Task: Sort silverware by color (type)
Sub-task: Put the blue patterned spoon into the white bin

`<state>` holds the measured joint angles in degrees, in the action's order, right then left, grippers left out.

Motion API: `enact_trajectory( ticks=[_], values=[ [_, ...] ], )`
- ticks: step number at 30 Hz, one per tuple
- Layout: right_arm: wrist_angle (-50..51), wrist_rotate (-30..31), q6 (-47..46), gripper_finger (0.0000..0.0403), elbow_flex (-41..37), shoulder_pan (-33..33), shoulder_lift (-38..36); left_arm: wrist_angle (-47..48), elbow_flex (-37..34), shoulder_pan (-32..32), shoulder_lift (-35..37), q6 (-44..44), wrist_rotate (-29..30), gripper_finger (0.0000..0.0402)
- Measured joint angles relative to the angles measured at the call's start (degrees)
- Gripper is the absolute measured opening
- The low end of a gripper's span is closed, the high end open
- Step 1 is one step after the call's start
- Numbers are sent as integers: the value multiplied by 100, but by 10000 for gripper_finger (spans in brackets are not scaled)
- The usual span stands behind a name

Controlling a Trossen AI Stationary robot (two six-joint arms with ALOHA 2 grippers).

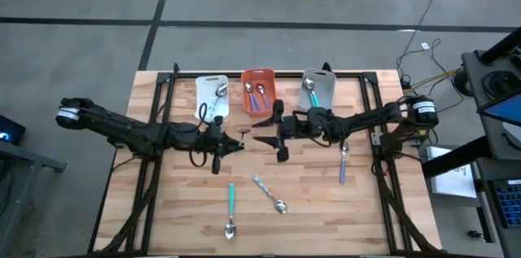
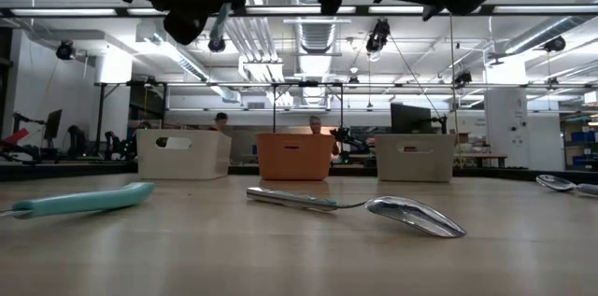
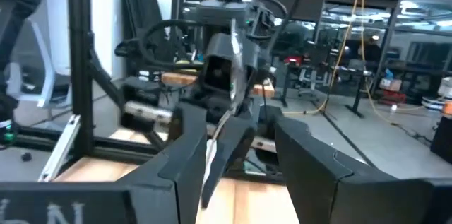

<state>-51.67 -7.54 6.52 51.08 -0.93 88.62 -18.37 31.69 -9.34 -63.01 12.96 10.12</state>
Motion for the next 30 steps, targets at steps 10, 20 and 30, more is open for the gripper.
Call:
enact_trajectory(
  ticks=[10, 20, 30],
  values=[
    [58, -58, -98, 147, 593, 2, 471, -400, 3, -6, -584, 5, 132, 10],
    [79, -54, -159, 47, 576, 2, 496, -422, 1, -4, -550, -19, 132, 11],
    [211, -55, 25, 11, 563, 2, 406, -448, -1, 0, -534, 106, 155, 68]
  ],
)
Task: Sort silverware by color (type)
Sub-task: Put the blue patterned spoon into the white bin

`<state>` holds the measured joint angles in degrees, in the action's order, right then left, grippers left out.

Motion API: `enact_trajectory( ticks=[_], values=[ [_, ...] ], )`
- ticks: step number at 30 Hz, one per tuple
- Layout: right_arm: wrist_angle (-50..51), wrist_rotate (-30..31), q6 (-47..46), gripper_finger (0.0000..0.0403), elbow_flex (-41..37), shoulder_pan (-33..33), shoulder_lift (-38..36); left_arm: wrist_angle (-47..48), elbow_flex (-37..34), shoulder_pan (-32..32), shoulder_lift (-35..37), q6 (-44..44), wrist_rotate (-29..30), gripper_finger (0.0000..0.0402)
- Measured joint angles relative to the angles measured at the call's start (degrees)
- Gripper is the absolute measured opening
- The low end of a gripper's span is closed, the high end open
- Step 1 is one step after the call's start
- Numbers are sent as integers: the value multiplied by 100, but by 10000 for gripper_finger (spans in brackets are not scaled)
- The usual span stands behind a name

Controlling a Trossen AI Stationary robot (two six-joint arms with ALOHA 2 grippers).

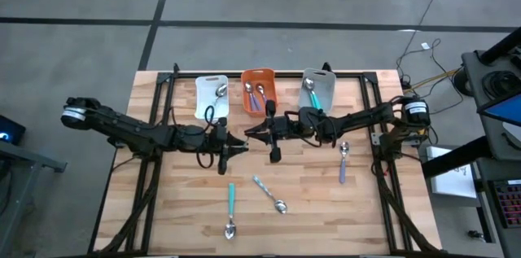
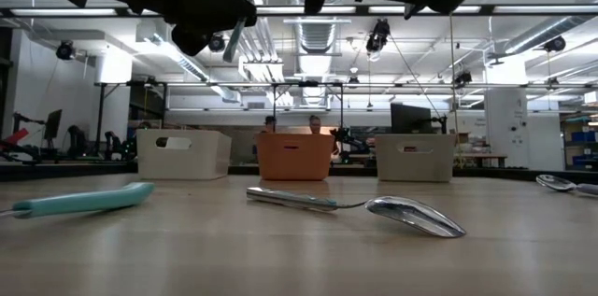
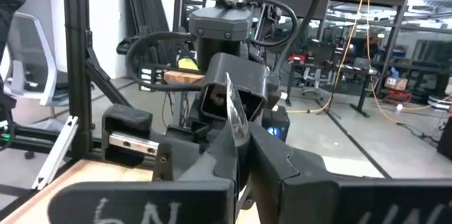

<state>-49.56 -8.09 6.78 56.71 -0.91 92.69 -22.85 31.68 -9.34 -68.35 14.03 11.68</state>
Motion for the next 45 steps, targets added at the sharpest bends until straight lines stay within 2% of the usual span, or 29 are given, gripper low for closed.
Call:
enact_trajectory(
  ticks=[4, 6, 11, 14, 17, 23, 28, 33, 37, 42, 45],
  values=[
    [187, 39, 62, 10, 0, 0, -105, 124, 17, 0, 24, 0, 261, 97],
    [464, 252, 185, 10, 0, 0, -186, 234, 17, 2, 96, -47, 448, 112],
    [1024, 1449, 211, 10, -17, -1, -332, 562, 20, 2, 374, -223, 1462, 141],
    [987, 2230, -10, 9, -88, 0, -299, 545, 20, 7, 421, -339, 2255, 148],
    [593, 2759, -284, 9, -154, 0, -122, 301, 20, 11, 325, -364, 2827, 150],
    [-401, 3241, -555, 9, -192, 0, 422, -618, 20, 7, -176, -773, 2969, 150],
    [-679, 3647, -623, 10, -192, 0, 613, -945, 20, 9, -548, -949, 3341, 150],
    [-714, 3675, -705, 11, -186, 0, 612, -1121, 20, 52, -892, -969, 3491, 150],
    [-820, 3664, -695, 11, -186, 0, 612, -1636, 20, 127, -1261, -1151, 3494, 145],
    [-824, 3663, -705, 12, -184, 0, 612, -2176, 20, 130, -1590, -1397, 3646, 128],
    [-824, 3658, -754, 12, -181, 0, 610, -2176, 20, 131, -1654, -1400, 3731, 115]
  ],
)
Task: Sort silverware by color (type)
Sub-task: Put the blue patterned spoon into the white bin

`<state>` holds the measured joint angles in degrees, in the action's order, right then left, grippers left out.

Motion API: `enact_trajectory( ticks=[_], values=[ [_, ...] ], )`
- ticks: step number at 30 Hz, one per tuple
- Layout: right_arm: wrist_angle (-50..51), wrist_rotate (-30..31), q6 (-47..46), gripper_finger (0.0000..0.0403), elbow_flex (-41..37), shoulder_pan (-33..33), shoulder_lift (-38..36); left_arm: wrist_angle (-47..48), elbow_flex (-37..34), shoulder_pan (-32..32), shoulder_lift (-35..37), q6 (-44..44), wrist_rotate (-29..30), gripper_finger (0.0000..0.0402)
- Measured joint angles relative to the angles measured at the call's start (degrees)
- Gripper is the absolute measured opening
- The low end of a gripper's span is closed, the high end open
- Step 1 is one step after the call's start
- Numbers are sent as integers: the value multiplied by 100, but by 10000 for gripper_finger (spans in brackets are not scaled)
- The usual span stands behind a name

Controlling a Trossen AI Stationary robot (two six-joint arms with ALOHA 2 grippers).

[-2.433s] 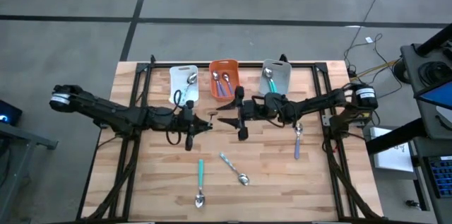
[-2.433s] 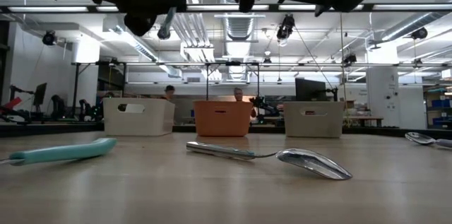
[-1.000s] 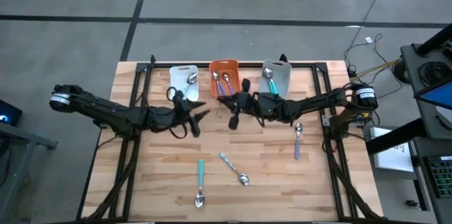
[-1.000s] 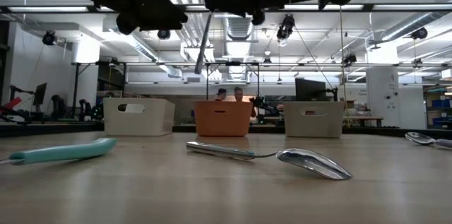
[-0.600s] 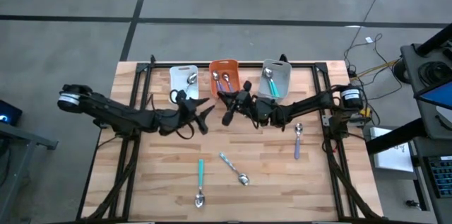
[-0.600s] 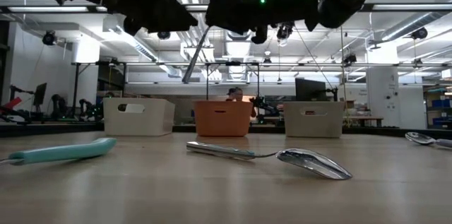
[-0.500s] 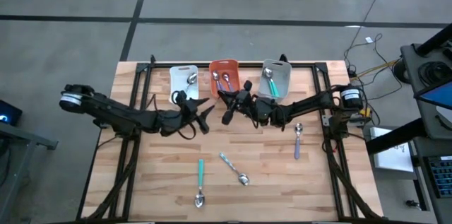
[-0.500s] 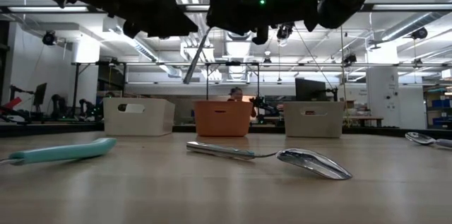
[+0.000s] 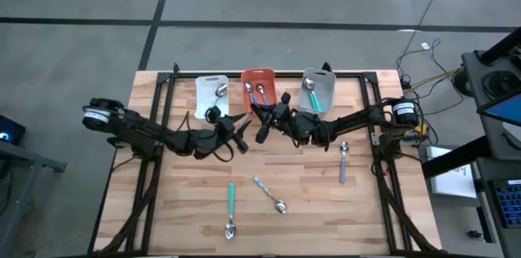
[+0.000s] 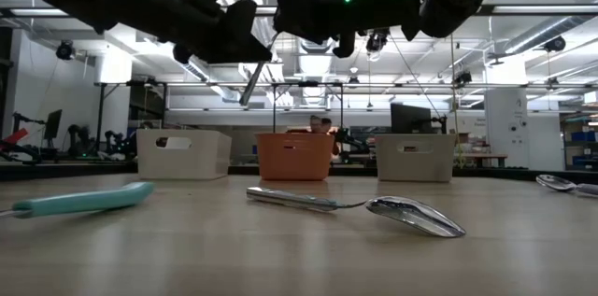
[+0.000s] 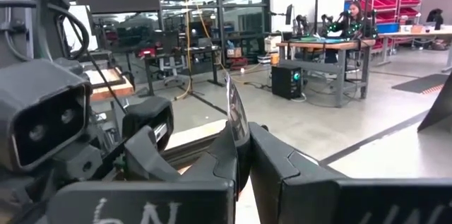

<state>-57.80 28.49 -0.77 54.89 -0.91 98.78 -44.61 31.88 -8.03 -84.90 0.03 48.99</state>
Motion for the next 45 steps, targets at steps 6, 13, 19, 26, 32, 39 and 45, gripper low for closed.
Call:
enact_trajectory(
  ticks=[6, 13, 19, 26, 32, 39, 45],
  values=[
    [0, -30, -165, 12, 0, 0, 0, 3, 0, 0, -23, 1, -1, 88],
    [0, -44, -526, 12, 0, 0, -4, 5, 0, 0, -23, 50, -2, 77],
    [2, -44, -522, 12, 0, 0, -4, 5, 0, 0, -23, 60, -2, 76],
    [39, -42, -472, 13, 9, 0, -6, 22, 23, 0, -25, 222, -42, 13],
    [57, -50, -282, 13, 9, 0, -7, 80, 28, -4, -25, 701, -70, 8],
    [290, -38, -271, 34, 13, -11, -33, 419, 33, -7, 134, 1282, -189, 7],
    [550, 17, -285, 92, 4, -75, -96, 1164, 35, 13, 527, 1847, 2, 4]
  ],
)
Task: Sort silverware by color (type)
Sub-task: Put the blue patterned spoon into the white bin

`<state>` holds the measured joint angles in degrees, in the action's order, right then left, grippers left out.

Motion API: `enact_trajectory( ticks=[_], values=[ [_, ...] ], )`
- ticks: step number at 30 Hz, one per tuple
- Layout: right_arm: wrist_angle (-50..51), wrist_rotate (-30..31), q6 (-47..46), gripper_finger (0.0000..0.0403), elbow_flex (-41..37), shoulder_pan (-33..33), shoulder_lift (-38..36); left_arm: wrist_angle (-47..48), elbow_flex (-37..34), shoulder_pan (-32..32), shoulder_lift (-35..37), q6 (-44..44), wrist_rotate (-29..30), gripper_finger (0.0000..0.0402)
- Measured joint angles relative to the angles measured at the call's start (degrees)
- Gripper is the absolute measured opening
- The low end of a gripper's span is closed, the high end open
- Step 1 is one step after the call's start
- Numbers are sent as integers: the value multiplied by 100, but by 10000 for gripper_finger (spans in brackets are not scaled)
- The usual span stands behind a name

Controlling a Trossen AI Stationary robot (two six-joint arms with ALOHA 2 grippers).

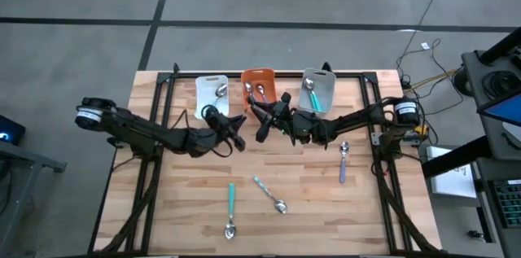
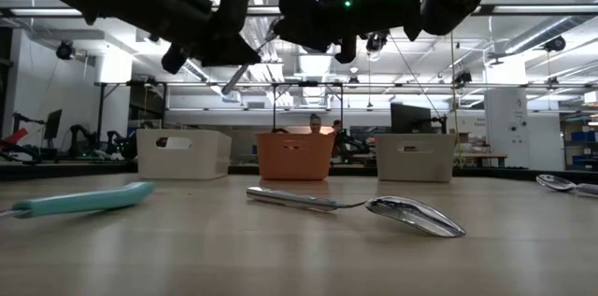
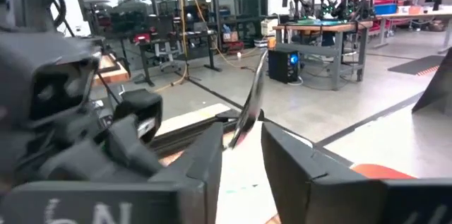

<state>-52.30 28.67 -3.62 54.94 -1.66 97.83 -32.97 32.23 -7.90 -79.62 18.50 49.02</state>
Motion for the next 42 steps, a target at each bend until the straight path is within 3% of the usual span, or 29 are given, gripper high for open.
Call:
enact_trajectory(
  ticks=[7, 13, 20, 30, 35, 42],
  values=[
    [417, -3, -4, 144, -4, -83, -143, 1591, 0, 239, 849, 529, 40, 4],
    [1154, -1, 146, 159, -4, -118, -450, 3156, -2, 718, 1675, 1036, -78, 4],
    [2023, 0, 462, 160, -4, -201, -894, 4165, 56, 2209, 2323, 1115, -1434, 4],
    [3064, 0, 874, 160, -4, -635, -1470, 4945, 620, 4446, 1745, 328, -3500, 4],
    [3295, -3, 1029, 160, -4, -1037, -1587, 5565, 1049, 5085, 1276, 113, -3803, 4],
    [3661, -15, 963, 160, -4, -1587, -1566, 5800, 1327, 5173, 636, 91, -3970, 4]
  ],
)
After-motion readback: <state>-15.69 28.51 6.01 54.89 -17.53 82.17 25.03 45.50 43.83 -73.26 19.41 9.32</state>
